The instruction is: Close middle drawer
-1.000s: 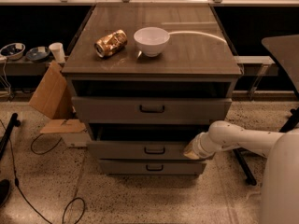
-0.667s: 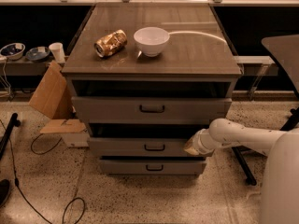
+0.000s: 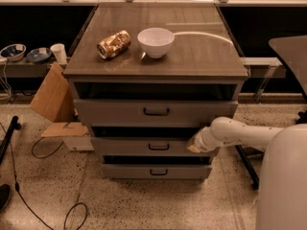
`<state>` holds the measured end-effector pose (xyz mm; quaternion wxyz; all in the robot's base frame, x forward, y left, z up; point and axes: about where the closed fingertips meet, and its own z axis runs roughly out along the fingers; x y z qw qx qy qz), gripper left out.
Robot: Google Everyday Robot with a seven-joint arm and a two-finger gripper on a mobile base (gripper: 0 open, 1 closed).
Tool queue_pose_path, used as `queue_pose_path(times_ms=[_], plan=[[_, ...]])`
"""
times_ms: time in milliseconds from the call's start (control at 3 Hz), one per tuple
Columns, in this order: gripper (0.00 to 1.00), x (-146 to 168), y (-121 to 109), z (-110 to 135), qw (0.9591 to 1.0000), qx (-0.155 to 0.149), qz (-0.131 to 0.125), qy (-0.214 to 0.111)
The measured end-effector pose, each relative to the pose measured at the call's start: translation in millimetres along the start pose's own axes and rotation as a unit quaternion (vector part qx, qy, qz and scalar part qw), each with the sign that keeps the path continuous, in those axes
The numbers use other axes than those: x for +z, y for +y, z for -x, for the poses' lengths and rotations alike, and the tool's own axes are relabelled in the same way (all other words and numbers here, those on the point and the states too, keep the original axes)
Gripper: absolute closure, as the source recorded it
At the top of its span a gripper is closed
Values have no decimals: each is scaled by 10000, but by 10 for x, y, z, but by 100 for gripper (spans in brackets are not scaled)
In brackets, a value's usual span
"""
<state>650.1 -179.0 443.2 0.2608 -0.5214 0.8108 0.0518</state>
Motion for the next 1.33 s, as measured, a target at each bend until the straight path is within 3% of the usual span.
queue_pose_path(times_ms=[333,667,1000,1333], plan=[[100,4,-2,-4,10000,12,42,56],[100,-151,227,-384,9994,99,295,174],[99,-177,241,-389,9994,90,316,140],[77,-177,241,-389,9994,90,316,140]])
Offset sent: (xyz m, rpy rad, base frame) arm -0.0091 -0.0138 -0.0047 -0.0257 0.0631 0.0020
